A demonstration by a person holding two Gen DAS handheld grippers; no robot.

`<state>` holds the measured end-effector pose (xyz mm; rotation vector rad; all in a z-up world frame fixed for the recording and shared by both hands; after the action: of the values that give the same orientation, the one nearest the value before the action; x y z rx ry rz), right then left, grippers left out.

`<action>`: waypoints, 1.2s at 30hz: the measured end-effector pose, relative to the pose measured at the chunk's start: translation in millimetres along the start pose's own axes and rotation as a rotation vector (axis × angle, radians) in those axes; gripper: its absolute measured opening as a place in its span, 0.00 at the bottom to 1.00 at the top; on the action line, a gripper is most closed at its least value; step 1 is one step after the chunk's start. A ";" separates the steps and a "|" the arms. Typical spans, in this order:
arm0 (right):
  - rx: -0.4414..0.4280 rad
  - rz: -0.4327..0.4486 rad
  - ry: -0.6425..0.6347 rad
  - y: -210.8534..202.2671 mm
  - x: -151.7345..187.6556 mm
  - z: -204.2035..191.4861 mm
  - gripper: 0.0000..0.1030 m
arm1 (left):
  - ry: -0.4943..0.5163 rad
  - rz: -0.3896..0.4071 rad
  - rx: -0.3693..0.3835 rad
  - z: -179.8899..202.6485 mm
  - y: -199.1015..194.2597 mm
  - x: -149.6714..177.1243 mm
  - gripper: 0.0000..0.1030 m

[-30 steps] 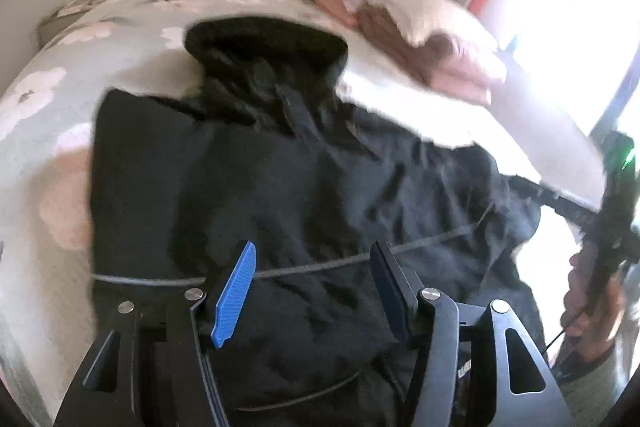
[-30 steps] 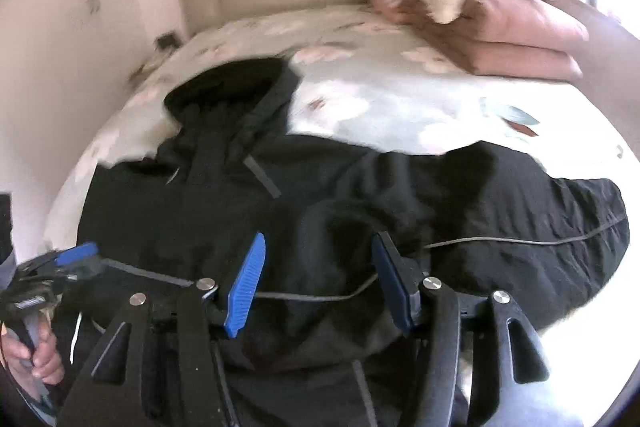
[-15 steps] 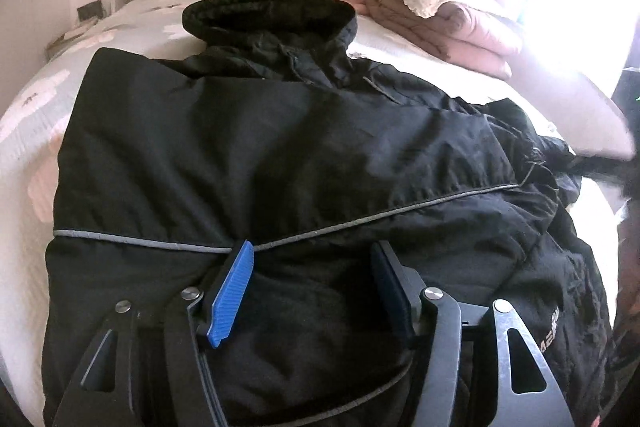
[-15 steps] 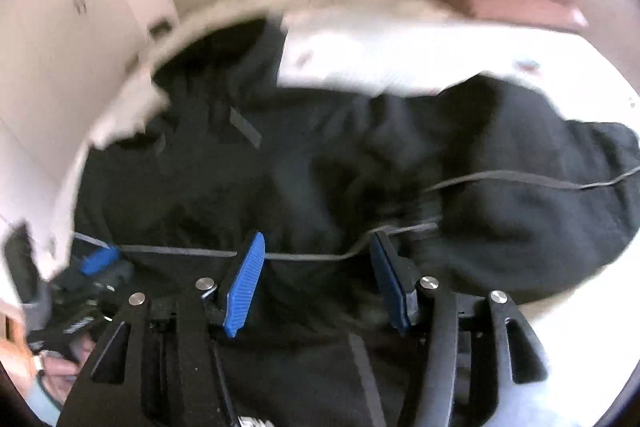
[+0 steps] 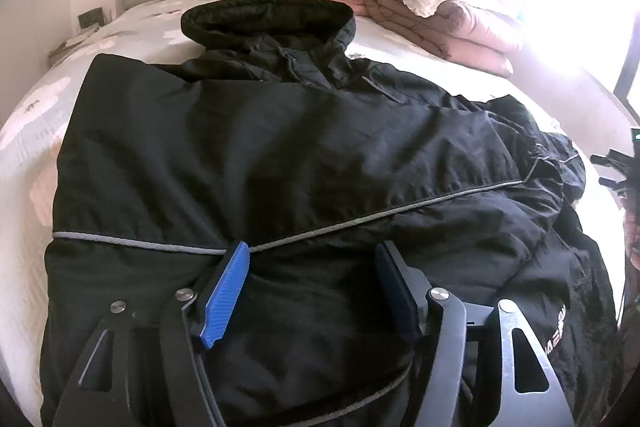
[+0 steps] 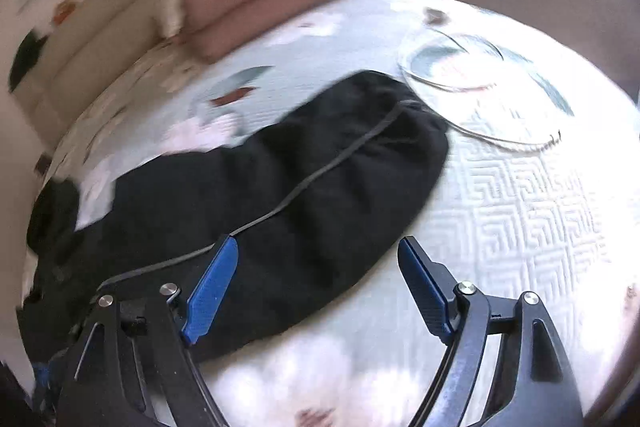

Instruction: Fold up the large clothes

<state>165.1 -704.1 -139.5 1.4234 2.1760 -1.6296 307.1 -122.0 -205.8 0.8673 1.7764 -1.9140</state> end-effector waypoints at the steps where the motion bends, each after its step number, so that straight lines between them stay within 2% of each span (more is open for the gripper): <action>1: 0.002 0.006 0.028 7.7 -4.6 11.6 0.82 | 0.002 0.001 -0.002 0.4 0.1 -0.1 0.66; 7: 0.007 0.050 0.222 45.0 -24.8 70.7 0.84 | 0.006 0.003 -0.011 1.7 0.5 -0.5 0.68; 9: 0.005 0.083 0.230 52.9 -32.9 72.3 0.86 | 0.006 0.005 -0.012 1.4 0.9 -0.6 0.68; 11: 0.018 0.068 0.177 62.4 -41.8 62.0 0.86 | 0.009 0.006 -0.014 1.0 1.1 -0.5 0.69; 12: 0.009 0.063 0.143 65.2 -44.6 53.2 0.71 | 0.010 0.007 -0.014 1.1 1.1 -0.5 0.69; 13: 0.005 0.053 0.109 66.9 -46.8 45.4 0.36 | 0.010 0.007 -0.015 1.4 1.2 -0.5 0.69; 14: -0.022 0.034 0.081 67.5 -47.8 35.9 0.22 | 0.011 0.007 -0.015 1.2 1.2 -0.5 0.69; 15: -0.035 0.041 0.065 62.4 -49.0 29.7 0.19 | 0.010 0.007 -0.015 1.2 1.2 -0.5 0.69; 18: -0.060 0.118 -0.008 25.7 -50.8 10.0 0.19 | 0.010 0.008 -0.015 1.2 1.0 -0.3 0.69; 20: -0.023 0.138 -0.016 11.7 -47.3 15.1 0.19 | 0.010 0.008 -0.015 1.1 0.8 -0.3 0.69; 23: 0.108 0.055 0.030 31.6 -32.4 48.0 0.19 | 0.012 0.009 -0.017 1.3 0.9 -0.3 0.69; 24: 0.129 -0.001 0.064 46.7 -23.2 61.6 0.19 | 0.012 0.009 -0.017 0.8 0.8 -0.1 0.69; 25: 0.107 0.002 0.088 51.4 -20.5 65.7 0.19 | 0.012 0.009 -0.016 0.3 0.9 -0.1 0.69; 27: 0.128 0.005 0.076 45.5 -25.1 58.3 0.19 | 0.012 0.008 -0.017 -0.3 1.1 -0.2 0.69; 29: 0.097 0.011 0.046 35.9 -29.3 38.5 0.19 | 0.012 0.007 -0.017 -1.3 1.0 -0.5 0.69; 31: 0.009 0.046 -0.012 14.4 -34.8 -1.3 0.19 | 0.015 0.007 -0.023 -1.0 0.0 -0.7 0.69; 34: -0.131 0.074 -0.140 -23.6 -29.5 -81.9 0.18 | 0.017 0.009 -0.056 -2.8 -8.7 -4.2 0.69; 36: -0.217 0.068 -0.246 -44.1 -18.5 -146.2 0.17 | 0.000 0.033 -0.040 -3.0 -25.8 -9.8 0.69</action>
<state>209.2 -600.9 -34.3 1.1583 2.0675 -1.4104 297.9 -117.1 -180.1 0.8771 1.7827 -1.8519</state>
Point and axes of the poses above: each gripper's, at about its wrist camera, not at the fingertips, and y roughly the way its jaws point, z to its right, x to its underside, the point moved 9 cm from there along y, roughly the way its jaws point, and after that the axes turned 13 degrees about -x, right-handed, at the moved point
